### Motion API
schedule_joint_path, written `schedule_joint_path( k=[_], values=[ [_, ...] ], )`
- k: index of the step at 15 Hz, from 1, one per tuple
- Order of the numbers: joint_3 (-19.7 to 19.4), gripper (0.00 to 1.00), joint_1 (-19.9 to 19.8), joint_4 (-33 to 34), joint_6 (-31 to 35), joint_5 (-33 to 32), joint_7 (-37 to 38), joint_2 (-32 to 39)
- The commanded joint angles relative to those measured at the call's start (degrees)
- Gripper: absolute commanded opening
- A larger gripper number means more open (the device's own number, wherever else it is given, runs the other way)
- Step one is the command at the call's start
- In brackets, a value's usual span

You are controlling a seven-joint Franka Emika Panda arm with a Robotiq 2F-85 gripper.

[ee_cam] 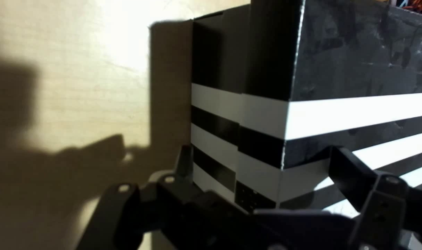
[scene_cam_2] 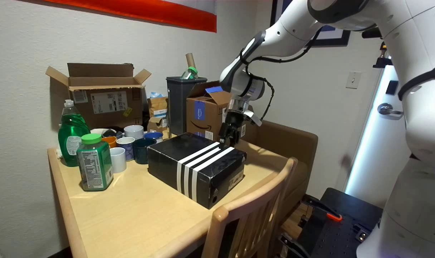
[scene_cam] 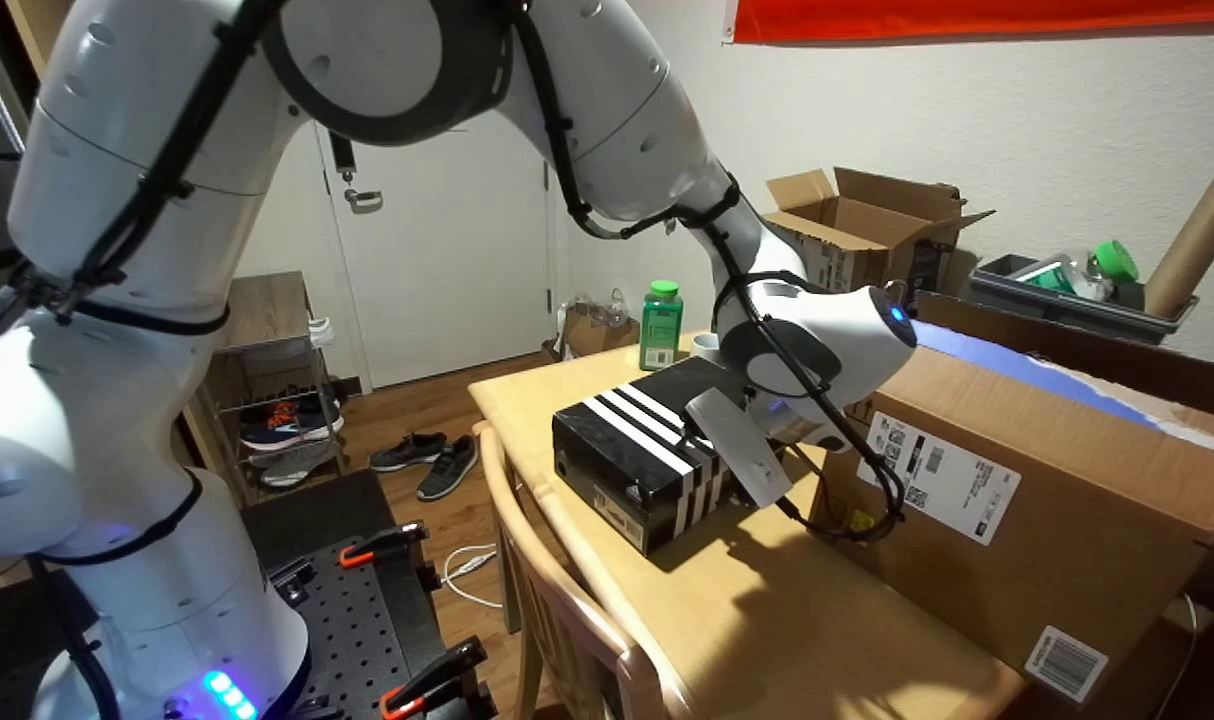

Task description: Open the shoe box and put the right shoe on the table

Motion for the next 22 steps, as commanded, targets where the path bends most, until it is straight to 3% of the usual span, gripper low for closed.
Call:
schedule_joint_path(
  k=[1, 10, 22],
  values=[
    [1.42, 1.0, -0.66, 2.78, -4.54, 0.34, -0.26, 1.64],
    [2.46, 1.0, -1.48, 6.57, -11.82, 0.89, -2.17, 4.52],
    [2.08, 1.0, -2.24, 5.24, -11.44, 0.98, -5.76, 2.46]
  ],
)
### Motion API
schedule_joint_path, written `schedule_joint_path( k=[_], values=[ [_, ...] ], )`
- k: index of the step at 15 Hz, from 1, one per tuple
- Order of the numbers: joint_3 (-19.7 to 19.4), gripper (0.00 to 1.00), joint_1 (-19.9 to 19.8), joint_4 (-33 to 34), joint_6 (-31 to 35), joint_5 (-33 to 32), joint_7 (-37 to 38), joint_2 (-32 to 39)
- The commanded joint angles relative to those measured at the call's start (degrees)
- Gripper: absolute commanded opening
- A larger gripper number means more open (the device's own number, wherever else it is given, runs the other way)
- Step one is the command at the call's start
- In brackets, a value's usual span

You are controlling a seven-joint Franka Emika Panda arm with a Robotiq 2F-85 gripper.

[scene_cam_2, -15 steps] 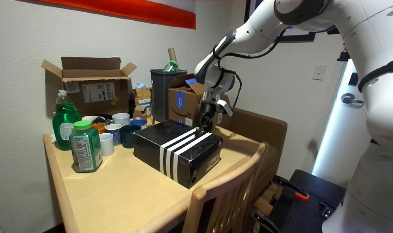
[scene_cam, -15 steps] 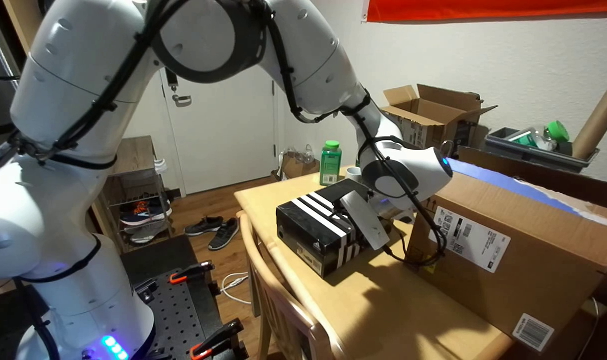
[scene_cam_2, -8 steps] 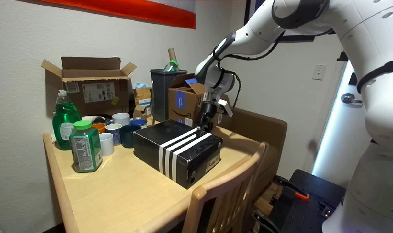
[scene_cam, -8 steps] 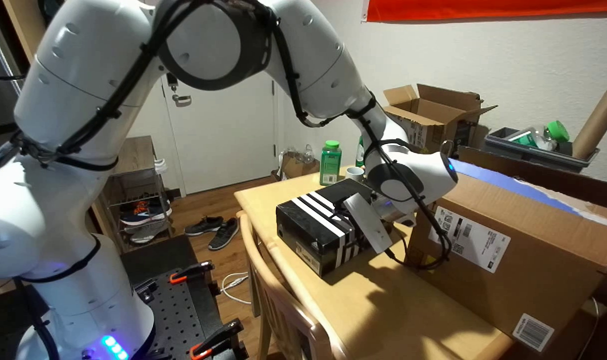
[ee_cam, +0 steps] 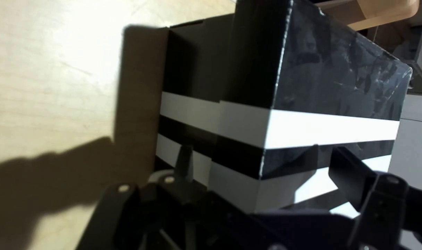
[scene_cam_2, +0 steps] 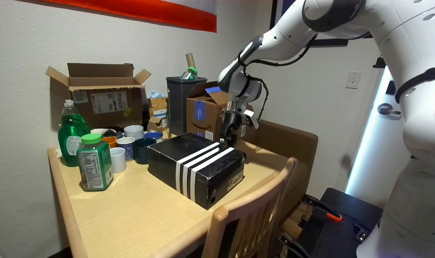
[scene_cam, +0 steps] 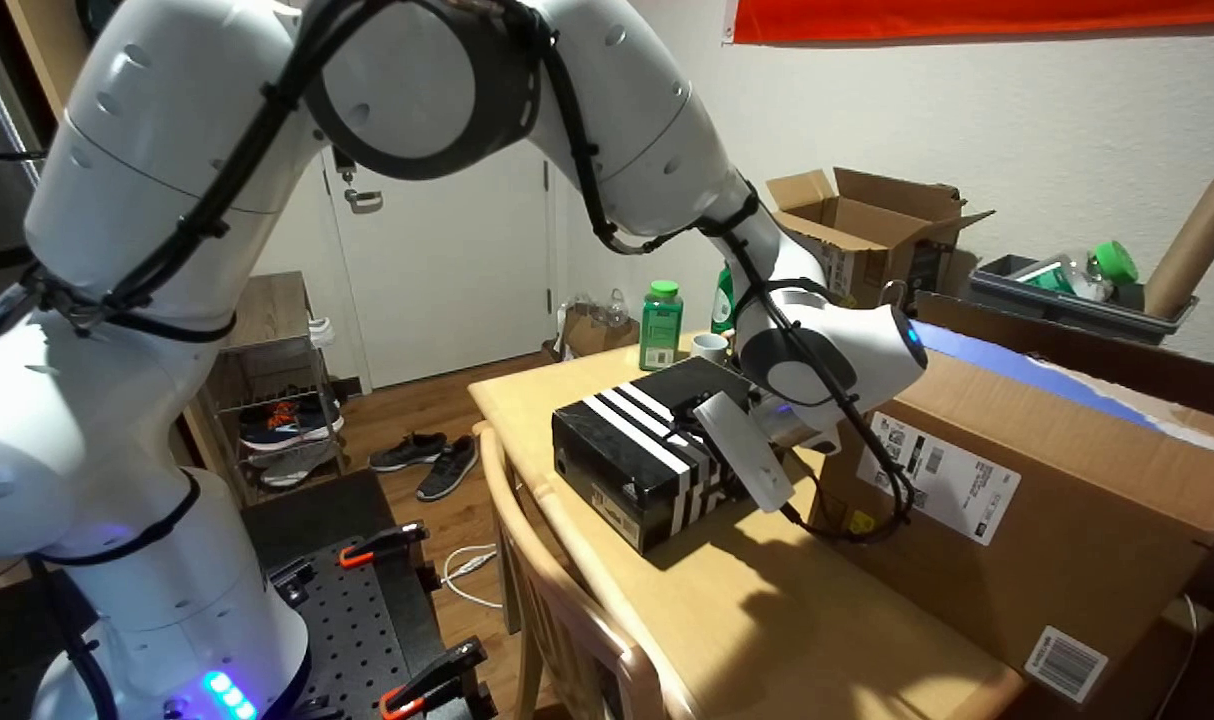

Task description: Open the shoe box and put the right shoe on the table

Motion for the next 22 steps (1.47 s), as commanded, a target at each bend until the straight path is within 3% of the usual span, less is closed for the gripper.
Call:
schedule_joint_path(
  k=[1, 12, 22],
  values=[
    [0.12, 1.0, -0.06, -0.31, -1.29, 0.77, -0.98, -1.42],
    [-0.12, 1.0, 2.37, 0.39, 0.88, -0.6, 0.78, 0.84],
    [0.15, 1.0, 1.8, -3.85, 0.13, -0.34, -2.16, -4.42]
  ],
)
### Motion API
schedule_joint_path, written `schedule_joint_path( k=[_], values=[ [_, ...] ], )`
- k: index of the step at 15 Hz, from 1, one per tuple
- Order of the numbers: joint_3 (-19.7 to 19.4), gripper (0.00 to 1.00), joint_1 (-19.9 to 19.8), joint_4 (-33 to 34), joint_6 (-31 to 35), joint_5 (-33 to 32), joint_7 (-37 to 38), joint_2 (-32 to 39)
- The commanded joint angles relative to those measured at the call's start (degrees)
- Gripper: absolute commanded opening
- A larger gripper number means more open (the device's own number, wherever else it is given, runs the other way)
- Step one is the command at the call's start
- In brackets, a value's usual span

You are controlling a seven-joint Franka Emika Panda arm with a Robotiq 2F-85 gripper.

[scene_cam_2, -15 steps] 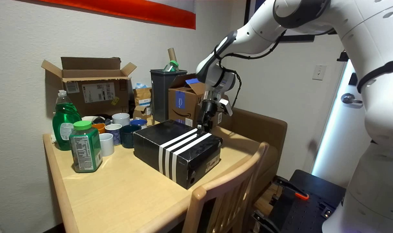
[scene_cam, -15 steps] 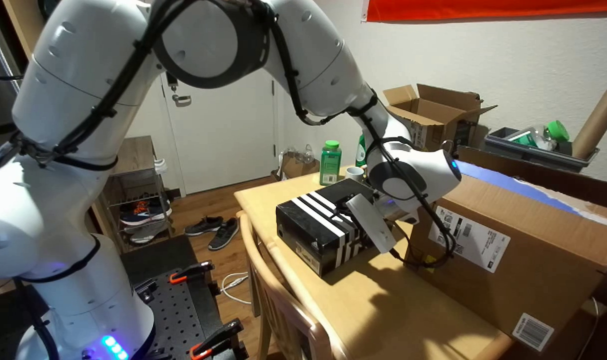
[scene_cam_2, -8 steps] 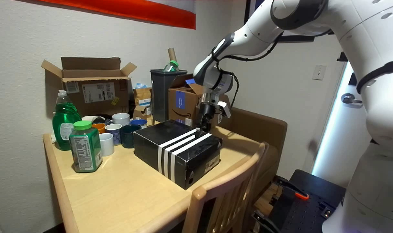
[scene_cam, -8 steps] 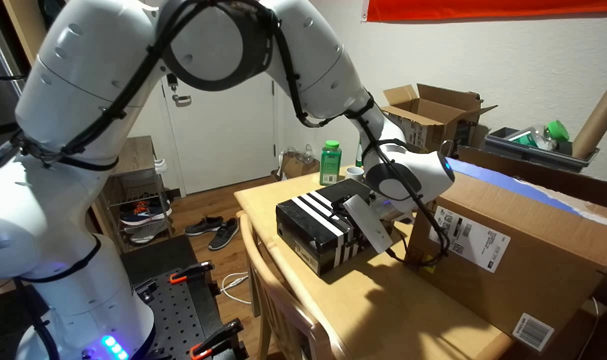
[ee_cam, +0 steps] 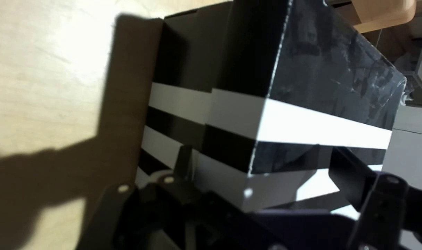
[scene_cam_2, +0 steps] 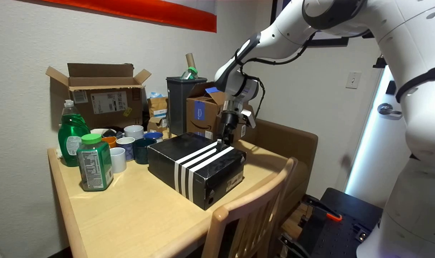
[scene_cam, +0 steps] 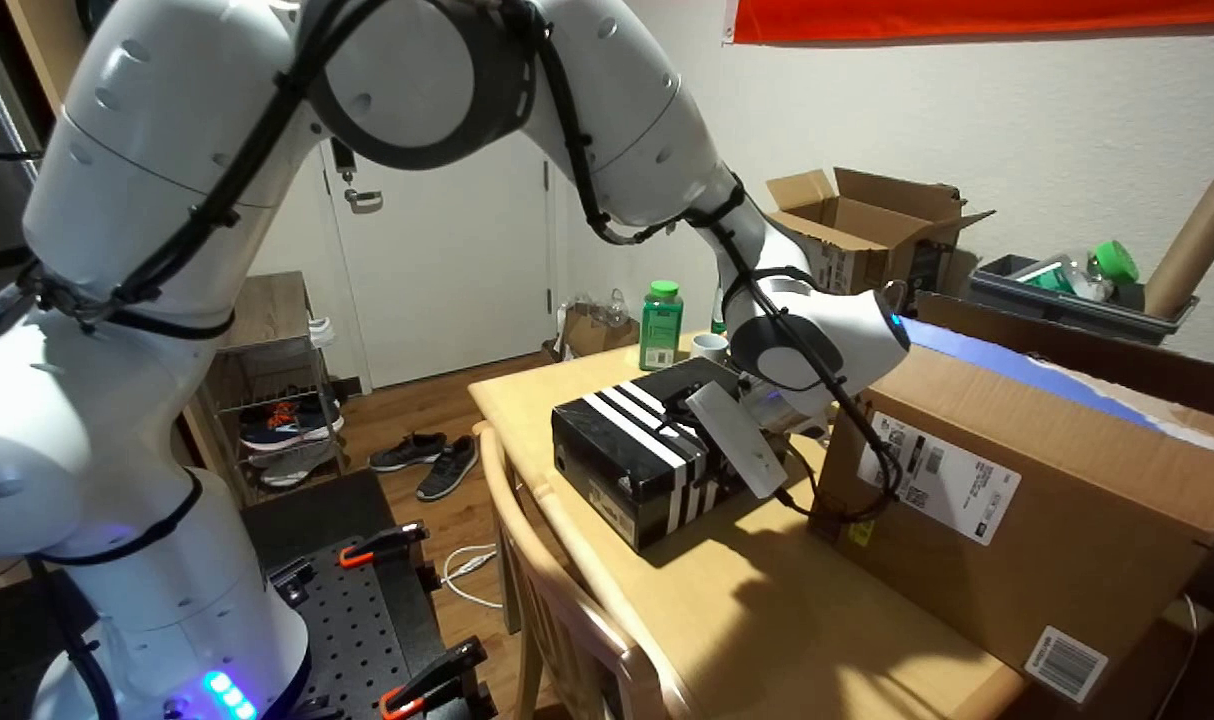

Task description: Open the shoe box and put the right shoe on the table

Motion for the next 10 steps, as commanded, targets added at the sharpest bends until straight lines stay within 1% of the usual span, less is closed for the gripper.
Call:
schedule_joint_path(
  k=[1, 7, 10],
  values=[
    [0.15, 1.0, -0.01, -2.97, -0.5, 0.01, -2.01, -3.44],
    [0.14, 1.0, 0.46, -4.1, -0.61, -0.19, -4.4, -4.78],
    [-0.17, 1.0, 0.74, -5.42, -0.14, -0.28, -5.44, -6.65]
  ],
)
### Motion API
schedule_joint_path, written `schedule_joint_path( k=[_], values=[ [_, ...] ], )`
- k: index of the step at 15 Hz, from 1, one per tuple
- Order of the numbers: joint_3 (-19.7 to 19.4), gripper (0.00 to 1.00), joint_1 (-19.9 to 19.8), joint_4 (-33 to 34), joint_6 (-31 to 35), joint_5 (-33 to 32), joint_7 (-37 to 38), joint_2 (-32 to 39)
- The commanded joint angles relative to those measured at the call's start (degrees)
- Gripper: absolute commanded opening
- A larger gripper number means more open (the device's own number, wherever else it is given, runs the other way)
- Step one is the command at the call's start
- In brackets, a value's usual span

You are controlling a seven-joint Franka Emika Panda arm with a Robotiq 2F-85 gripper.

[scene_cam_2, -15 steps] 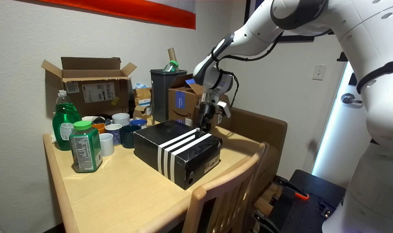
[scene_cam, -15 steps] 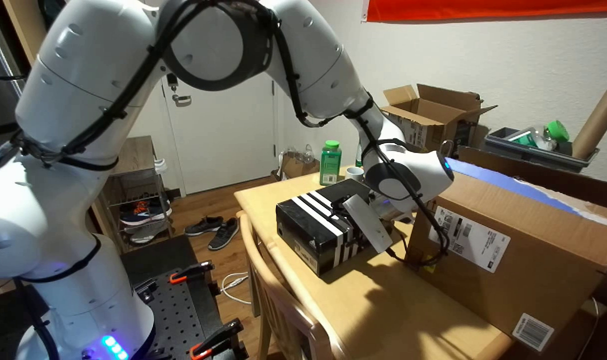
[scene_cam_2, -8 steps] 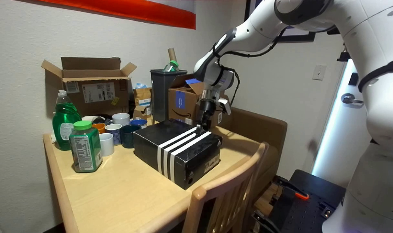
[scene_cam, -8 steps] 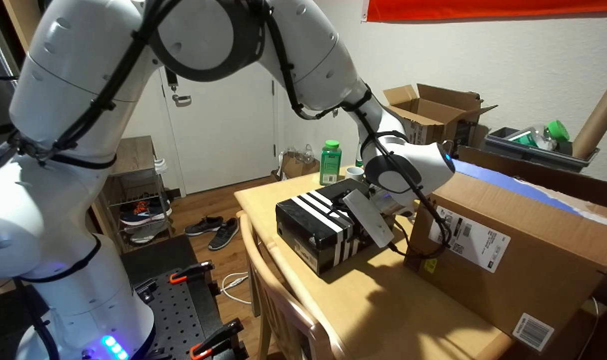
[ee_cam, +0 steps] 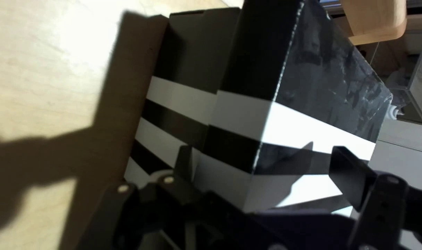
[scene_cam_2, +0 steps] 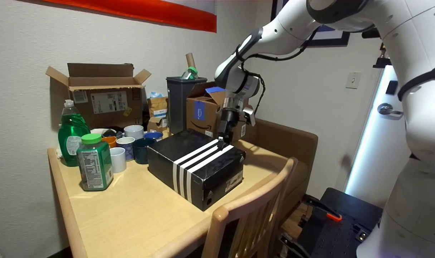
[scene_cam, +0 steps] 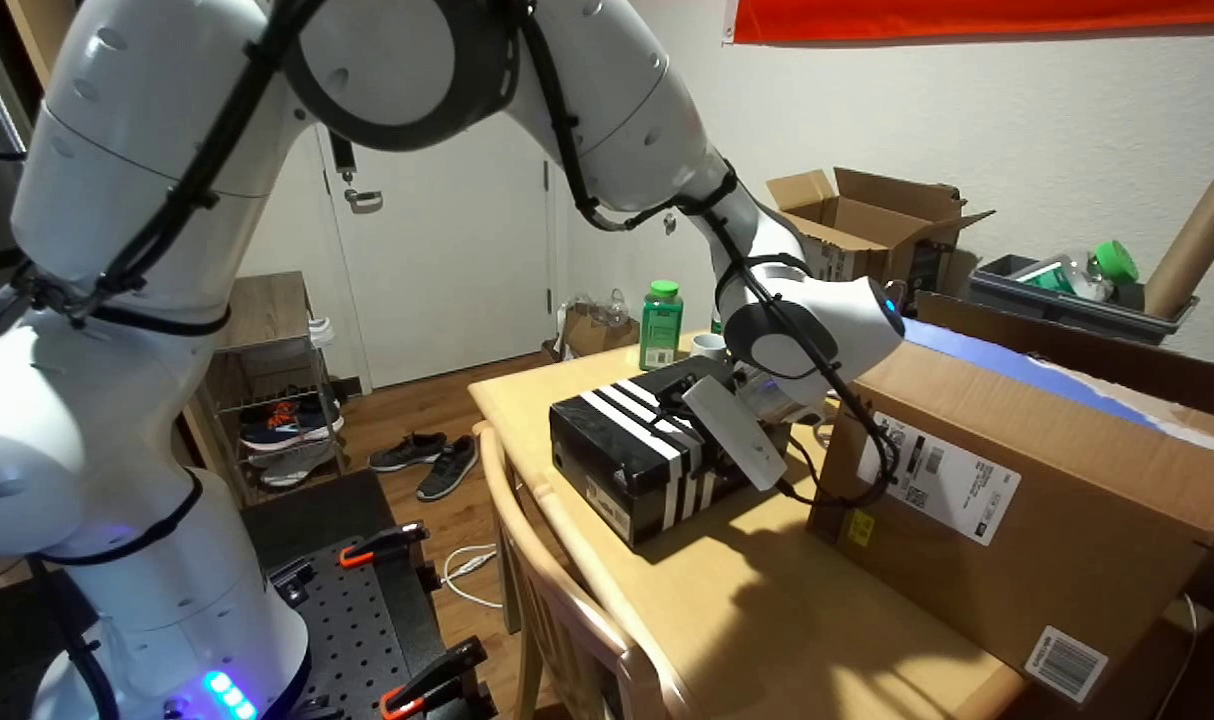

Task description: Open the shoe box and put the right shoe on the table

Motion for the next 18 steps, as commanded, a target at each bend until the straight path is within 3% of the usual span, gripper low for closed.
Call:
schedule_joint_path(
  k=[1, 11, 18],
  values=[
    [-0.37, 1.0, 0.56, -3.92, 0.03, -0.32, -1.09, -4.94],
    [-0.69, 1.0, 4.43, -10.16, 3.69, -3.17, 0.18, -11.71],
    [-1.09, 1.0, 6.58, -9.69, 3.25, -3.81, 2.29, -16.25]
  ],
)
